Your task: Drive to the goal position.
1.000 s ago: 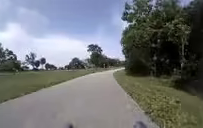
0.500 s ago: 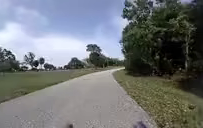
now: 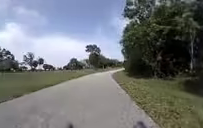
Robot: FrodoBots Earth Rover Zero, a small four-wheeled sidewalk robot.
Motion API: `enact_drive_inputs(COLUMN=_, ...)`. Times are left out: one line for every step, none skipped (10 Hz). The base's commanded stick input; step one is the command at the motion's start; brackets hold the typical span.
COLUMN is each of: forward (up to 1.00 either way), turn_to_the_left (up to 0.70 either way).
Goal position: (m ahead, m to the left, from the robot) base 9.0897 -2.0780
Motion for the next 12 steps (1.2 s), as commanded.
enact_drive_inputs(forward=0.45, turn_to_the_left=0.0)
enact_drive_inputs(forward=0.45, turn_to_the_left=0.0)
enact_drive_inputs(forward=0.39, turn_to_the_left=0.0)
enact_drive_inputs(forward=0.01, turn_to_the_left=0.0)
enact_drive_inputs(forward=0.0, turn_to_the_left=0.0)
enact_drive_inputs(forward=0.0, turn_to_the_left=0.0)
enact_drive_inputs(forward=0.0, turn_to_the_left=0.0)
enact_drive_inputs(forward=0.0, turn_to_the_left=0.0)
enact_drive_inputs(forward=0.0, turn_to_the_left=0.0)
enact_drive_inputs(forward=0.0, turn_to_the_left=0.0)
enact_drive_inputs(forward=0.0, turn_to_the_left=0.0)
enact_drive_inputs(forward=0.0, turn_to_the_left=0.0)
